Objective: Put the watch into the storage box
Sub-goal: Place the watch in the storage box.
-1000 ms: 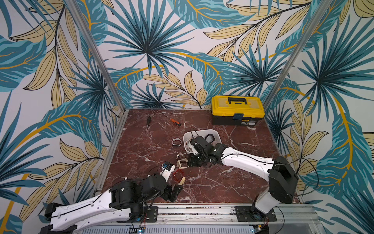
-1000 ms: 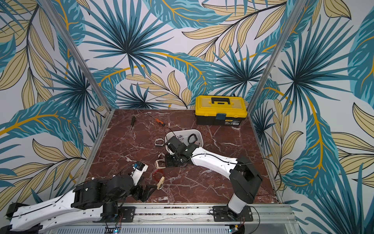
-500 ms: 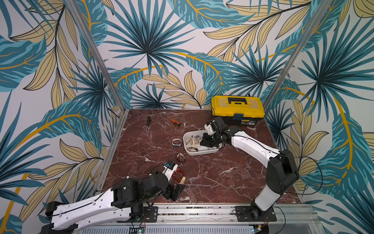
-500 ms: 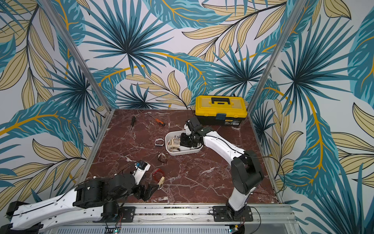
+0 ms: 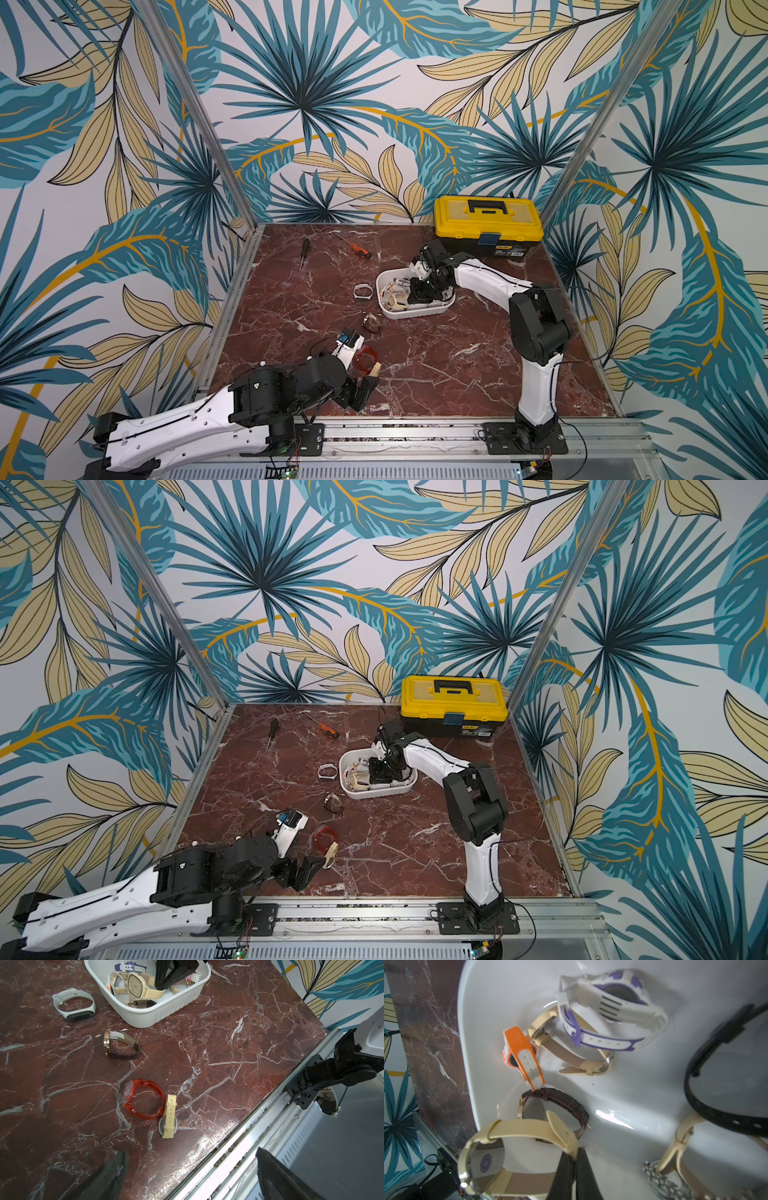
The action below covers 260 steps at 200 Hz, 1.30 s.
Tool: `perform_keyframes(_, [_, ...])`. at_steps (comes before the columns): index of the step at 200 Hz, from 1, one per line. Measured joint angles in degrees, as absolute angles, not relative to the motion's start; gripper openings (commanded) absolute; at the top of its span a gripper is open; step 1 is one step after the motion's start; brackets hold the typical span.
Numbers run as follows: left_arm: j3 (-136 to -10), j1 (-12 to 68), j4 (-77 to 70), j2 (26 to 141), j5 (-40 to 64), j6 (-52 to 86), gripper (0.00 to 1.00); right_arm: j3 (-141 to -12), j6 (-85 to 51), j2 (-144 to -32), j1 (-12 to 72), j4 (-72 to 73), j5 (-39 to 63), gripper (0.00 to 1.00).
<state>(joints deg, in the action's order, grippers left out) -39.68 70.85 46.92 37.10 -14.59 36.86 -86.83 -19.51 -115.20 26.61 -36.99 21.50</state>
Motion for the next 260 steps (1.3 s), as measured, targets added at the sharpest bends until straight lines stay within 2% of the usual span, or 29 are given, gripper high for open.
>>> perform_keyframes(92, [-39.7, 70.8, 46.9, 37.3, -15.7, 37.1, 1.0, -89.0, -17.5, -118.6, 26.7, -39.1, 19.7, 0.0])
perform_keyframes(111, [-39.7, 70.8, 46.9, 37.3, -15.9, 37.3, 1.0, -89.6, -17.5, -119.3, 27.1, -39.3, 19.3, 0.08])
perform_keyframes(139, [-39.7, 70.8, 46.9, 37.3, -16.1, 37.5, 1.0, -89.9, -17.5, -120.1, 27.8, -39.4, 19.1, 0.25])
perform_keyframes(171, [-39.7, 70.8, 46.9, 37.3, -16.5, 37.8, 1.0, -90.0, -17.7, -120.2, 28.1, -39.5, 18.5, 0.37])
perform_keyframes(260, [-39.6, 70.8, 46.9, 37.3, -17.4, 37.9, 1.0, -89.5, -17.6, -117.2, 28.1, -39.5, 17.6, 0.44])
